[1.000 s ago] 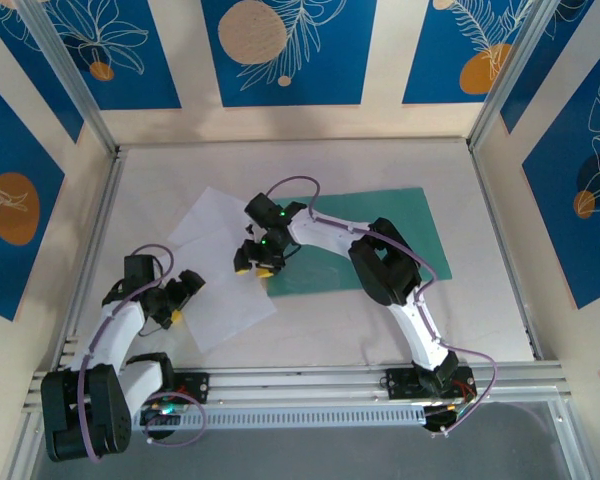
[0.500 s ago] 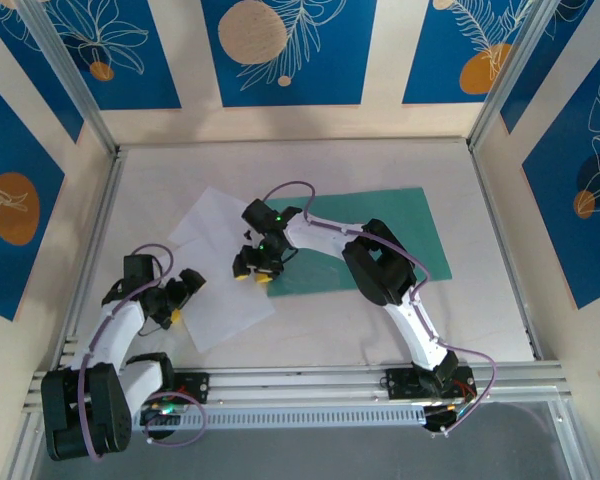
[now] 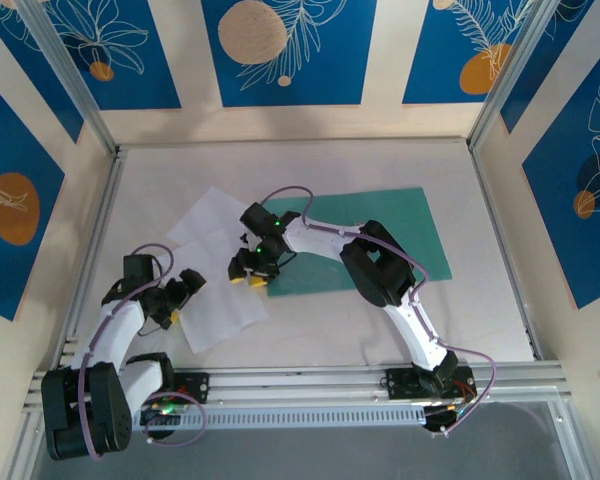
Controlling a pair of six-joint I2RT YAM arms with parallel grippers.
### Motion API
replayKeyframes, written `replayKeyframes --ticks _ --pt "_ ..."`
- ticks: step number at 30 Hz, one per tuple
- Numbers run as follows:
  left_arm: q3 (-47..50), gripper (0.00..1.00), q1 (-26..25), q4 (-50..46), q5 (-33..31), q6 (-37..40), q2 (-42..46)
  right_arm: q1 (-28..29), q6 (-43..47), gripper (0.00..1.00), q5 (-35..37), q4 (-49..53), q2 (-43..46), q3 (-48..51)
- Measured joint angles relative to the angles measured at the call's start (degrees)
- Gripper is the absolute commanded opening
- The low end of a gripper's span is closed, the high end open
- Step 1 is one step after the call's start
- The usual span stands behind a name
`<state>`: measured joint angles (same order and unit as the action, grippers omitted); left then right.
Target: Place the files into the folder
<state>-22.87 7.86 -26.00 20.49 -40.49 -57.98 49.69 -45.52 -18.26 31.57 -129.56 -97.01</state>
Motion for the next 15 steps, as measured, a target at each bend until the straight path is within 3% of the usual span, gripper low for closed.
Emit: replayKeyframes --ticks 15 --pt "0.9 0.71 0.2 -0.2 -1.0 0.4 2.2 -0.7 -0.6 0.58 -2.2 -2.1 0.1 1.2"
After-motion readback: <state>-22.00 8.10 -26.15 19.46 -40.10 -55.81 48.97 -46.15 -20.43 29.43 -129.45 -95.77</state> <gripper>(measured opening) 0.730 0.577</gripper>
